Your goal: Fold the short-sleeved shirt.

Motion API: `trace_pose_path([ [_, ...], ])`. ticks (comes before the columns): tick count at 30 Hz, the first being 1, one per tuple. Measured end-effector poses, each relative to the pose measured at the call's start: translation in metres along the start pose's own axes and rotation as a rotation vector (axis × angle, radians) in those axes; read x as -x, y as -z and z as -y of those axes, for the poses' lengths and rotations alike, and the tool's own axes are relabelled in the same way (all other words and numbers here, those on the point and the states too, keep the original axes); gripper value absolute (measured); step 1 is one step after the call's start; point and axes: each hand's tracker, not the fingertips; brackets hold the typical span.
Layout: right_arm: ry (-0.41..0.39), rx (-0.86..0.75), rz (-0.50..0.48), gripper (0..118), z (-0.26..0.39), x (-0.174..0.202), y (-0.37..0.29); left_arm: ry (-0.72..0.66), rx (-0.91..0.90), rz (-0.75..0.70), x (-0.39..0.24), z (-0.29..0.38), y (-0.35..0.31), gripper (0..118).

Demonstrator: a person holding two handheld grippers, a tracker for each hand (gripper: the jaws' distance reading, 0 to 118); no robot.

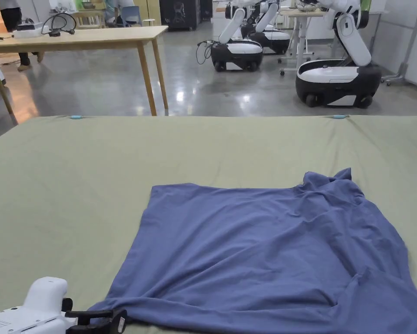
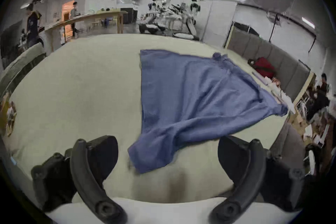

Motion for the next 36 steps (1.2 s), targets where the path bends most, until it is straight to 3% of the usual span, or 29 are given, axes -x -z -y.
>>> trace_pose_path([
  [1,0.017,0.006,-0.014,0,0.014,-0.018,0.002,0.032,0.013,0.010,0.002,0.003,0.006,106],
  [3,0.026,0.019,-0.011,0,0.016,-0.020,0.003,0.044,0.006,-0.006,-0.003,0.003,0.014,95],
  [5,0.033,0.031,-0.007,0,0.021,-0.021,0.004,0.051,0.028,-0.008,-0.001,0.007,0.018,73],
  [7,0.040,0.039,-0.001,0,0.023,-0.025,0.005,0.075,0.034,-0.043,-0.005,0.010,0.021,5],
  [9,0.053,0.046,-0.011,0,0.026,-0.025,0.010,0.131,0.018,-0.061,-0.003,0.017,0.022,4],
  [12,0.063,0.065,-0.020,0,0.024,-0.030,0.018,0.094,0.016,-0.040,-0.006,0.017,0.022,4],
  [15,0.014,0.108,-0.016,0,0.020,-0.032,0.039,0.083,0.006,-0.032,-0.004,0.014,0.021,4],
  [16,0.000,0.143,-0.010,5,0.019,-0.037,0.050,0.083,0.006,-0.032,-0.004,0.015,0.021,4],
  [17,-0.022,0.173,0.004,29,0.018,-0.033,0.060,0.087,0.006,-0.031,-0.004,0.015,0.021,4],
  [18,-0.038,0.193,-0.002,29,0.021,-0.038,0.073,0.090,0.008,-0.033,-0.004,0.015,0.021,4],
  [20,-0.027,0.270,-0.013,56,0.025,-0.049,0.097,0.097,0.006,-0.039,-0.016,0.013,0.016,4],
  [21,-0.021,0.334,-0.015,106,0.031,-0.056,0.114,0.096,0.004,-0.039,-0.016,0.013,0.016,4],
  [22,-0.017,0.357,-0.003,114,0.035,-0.058,0.125,0.089,0.002,-0.036,-0.018,0.012,0.015,4],
  [26,-0.012,0.464,-0.002,108,0.052,-0.068,0.156,0.074,-0.008,-0.035,-0.021,0.011,0.010,4],
  [28,-0.015,0.513,-0.011,86,0.060,-0.070,0.161,0.067,-0.011,-0.034,-0.023,0.011,0.008,4],
  [30,-0.001,0.524,-0.056,41,0.065,-0.067,0.162,0.078,-0.010,-0.042,-0.024,0.011,0.008,4],
  [32,-0.004,0.519,-0.099,15,0.067,-0.068,0.160,0.087,-0.006,-0.045,-0.024,0.010,0.008,4],
  [34,0.029,0.485,-0.140,8,0.064,-0.070,0.158,0.076,0.003,-0.032,-0.028,0.012,0.011,4],
  [36,0.005,0.490,-0.094,8,0.060,-0.068,0.157,0.082,0.008,-0.034,-0.027,0.009,0.011,4],
])
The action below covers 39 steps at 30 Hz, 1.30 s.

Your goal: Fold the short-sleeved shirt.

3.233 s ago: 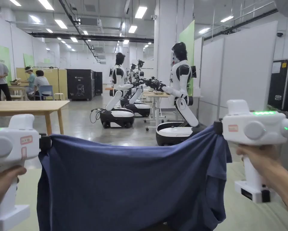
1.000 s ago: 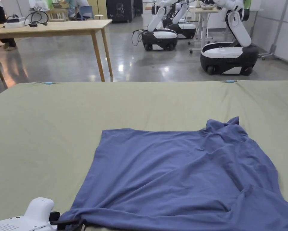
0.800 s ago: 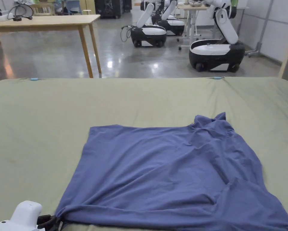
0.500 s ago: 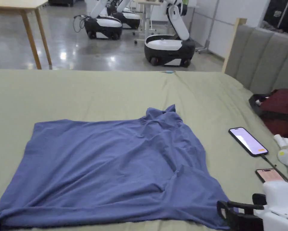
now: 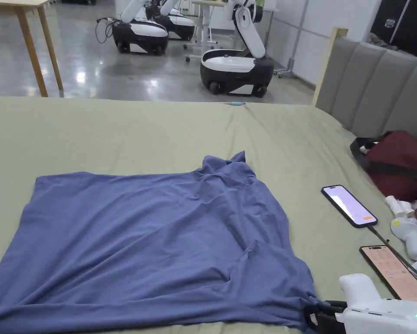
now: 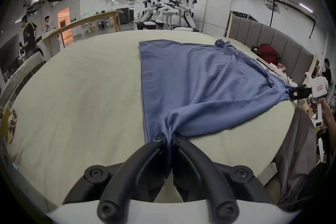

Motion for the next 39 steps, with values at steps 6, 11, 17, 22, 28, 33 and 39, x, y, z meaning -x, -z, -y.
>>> trace_pose_path([
  [6,-0.026,-0.148,-0.013,8,-0.043,0.007,-0.038,-0.006,-0.067,0.009,0.005,-0.046,-0.019,4],
  [11,0.000,-0.245,-0.080,8,-0.123,-0.005,-0.024,-0.014,-0.123,-0.003,0.020,-0.120,0.004,4],
  [17,0.035,-0.198,0.010,8,-0.200,-0.021,0.059,0.007,-0.049,-0.078,0.029,-0.169,0.085,4],
  [22,0.068,-0.047,0.085,8,-0.220,-0.030,0.145,0.023,0.080,-0.106,0.031,-0.169,0.149,4],
  [28,-0.031,0.049,0.159,12,-0.215,-0.019,0.188,0.035,0.140,-0.122,0.026,-0.150,0.170,5],
  [33,-0.077,-0.020,0.211,118,-0.224,-0.016,0.165,0.034,0.124,-0.136,0.030,-0.156,0.157,116],
  [39,-0.070,-0.365,0.187,113,-0.172,0.001,0.018,-0.064,-0.157,-0.139,0.042,-0.142,0.043,113],
])
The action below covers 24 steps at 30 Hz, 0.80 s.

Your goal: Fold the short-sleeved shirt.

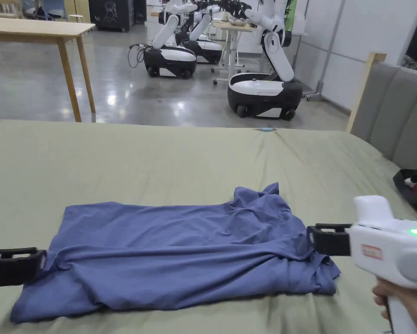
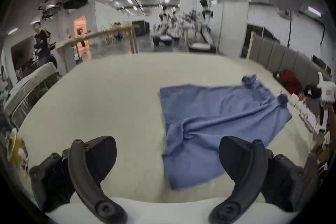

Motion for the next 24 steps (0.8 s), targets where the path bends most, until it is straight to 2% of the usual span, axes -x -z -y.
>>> trace_pose_path([
  [1,0.008,-0.047,-0.020,107,0.008,0.002,-0.031,-0.021,-0.055,0.008,0.002,0.008,-0.025,111],
  [2,0.021,-0.061,-0.036,93,0.016,0.004,-0.057,-0.030,-0.068,0.022,0.003,0.017,-0.047,105],
  [3,0.035,-0.076,-0.047,86,0.027,0.007,-0.084,-0.049,-0.084,0.026,0.003,0.028,-0.069,105],
  [5,0.048,-0.088,-0.050,71,0.051,0.015,-0.122,-0.073,-0.145,0.019,0.003,0.054,-0.105,96],
  [6,0.055,-0.089,-0.050,39,0.063,0.019,-0.134,-0.076,-0.126,0.011,0.002,0.069,-0.119,67],
  [7,0.069,-0.088,-0.040,26,0.074,0.024,-0.144,-0.086,-0.133,0.001,0.000,0.082,-0.131,39],
  [8,0.078,-0.082,-0.044,25,0.084,0.028,-0.153,-0.104,-0.167,-0.011,-0.004,0.093,-0.144,14],
  [9,0.084,-0.073,-0.065,16,0.093,0.032,-0.161,-0.119,-0.194,-0.030,-0.007,0.105,-0.152,5],
  [10,0.085,-0.073,-0.076,1,0.099,0.038,-0.163,-0.120,-0.190,-0.058,-0.009,0.112,-0.159,0],
  [14,0.086,-0.059,-0.084,0,0.105,0.049,-0.171,-0.146,-0.143,-0.039,-0.009,0.114,-0.161,0],
  [17,0.063,-0.088,-0.086,0,0.094,0.049,-0.173,-0.122,-0.143,-0.023,0.012,0.096,-0.129,0],
  [18,0.065,-0.088,-0.101,0,0.089,0.049,-0.173,-0.107,-0.120,0.003,0.017,0.084,-0.113,7],
  [19,0.068,-0.096,-0.108,0,0.087,0.049,-0.173,-0.113,-0.125,0.003,0.021,0.075,-0.100,26],
  [20,0.072,-0.106,-0.116,0,0.085,0.050,-0.173,-0.117,-0.122,0.024,-0.003,0.064,-0.091,66],
  [21,0.069,-0.107,-0.123,0,0.084,0.051,-0.173,-0.103,-0.048,0.087,-0.002,0.053,-0.070,112],
  [22,0.067,-0.110,-0.127,0,0.087,0.050,-0.173,-0.118,0.035,0.119,0.000,0.045,-0.050,118],
  [23,0.063,-0.111,-0.132,0,0.087,0.052,-0.172,-0.138,0.135,0.140,0.000,0.043,-0.028,115],
  [24,0.061,-0.110,-0.139,0,0.088,0.054,-0.170,-0.141,0.090,0.146,-0.004,0.039,-0.017,115],
])
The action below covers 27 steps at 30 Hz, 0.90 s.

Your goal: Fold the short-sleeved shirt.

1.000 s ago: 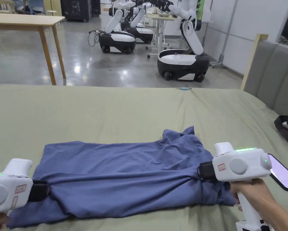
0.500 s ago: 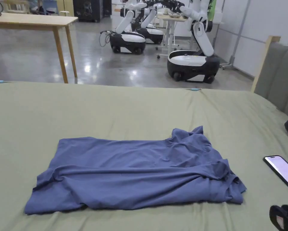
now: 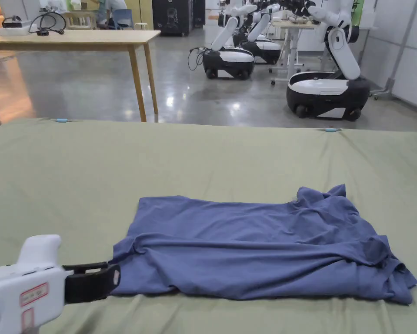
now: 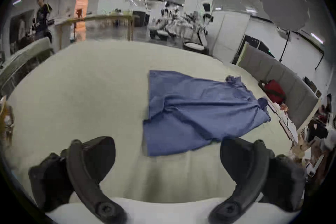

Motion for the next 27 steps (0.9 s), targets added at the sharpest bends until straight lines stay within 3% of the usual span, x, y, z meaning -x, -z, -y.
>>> trace_pose_path([
  [6,0.010,0.043,-0.032,0,0.011,0.006,0.008,0.092,0.161,-0.105,0.016,0.001,0.088,112],
  [9,-0.002,0.062,-0.026,0,0.013,0.005,0.011,0.080,0.255,-0.122,0.018,0.008,0.108,111],
  [11,-0.005,0.074,-0.024,0,0.014,0.003,0.013,0.142,0.231,-0.129,0.007,0.010,0.104,109],
  [12,-0.005,0.084,-0.022,0,0.015,0.003,0.015,0.171,0.208,-0.128,0.003,0.009,0.098,95],
  [16,-0.007,0.119,-0.015,0,0.019,0.003,0.028,0.247,0.199,-0.112,-0.011,0.015,0.091,18],
  [18,-0.003,0.133,-0.011,0,0.018,0.003,0.036,0.228,0.211,-0.079,-0.012,0.011,0.092,7],
  [22,-0.032,0.128,0.010,0,-0.005,-0.004,0.064,0.221,0.214,-0.089,-0.012,0.004,0.088,6],
  [24,-0.100,0.142,0.048,1,-0.022,-0.018,0.098,0.231,0.190,-0.093,-0.014,0.000,0.081,6],
  [25,-0.133,0.135,0.036,11,-0.025,-0.026,0.115,0.227,0.187,-0.087,-0.014,0.000,0.079,6],
  [26,-0.149,0.154,0.006,36,-0.027,-0.038,0.138,0.216,0.187,-0.077,-0.014,-0.001,0.078,6],
  [27,-0.148,0.214,0.006,84,-0.030,-0.046,0.157,0.202,0.187,-0.068,-0.013,0.000,0.077,6],
])
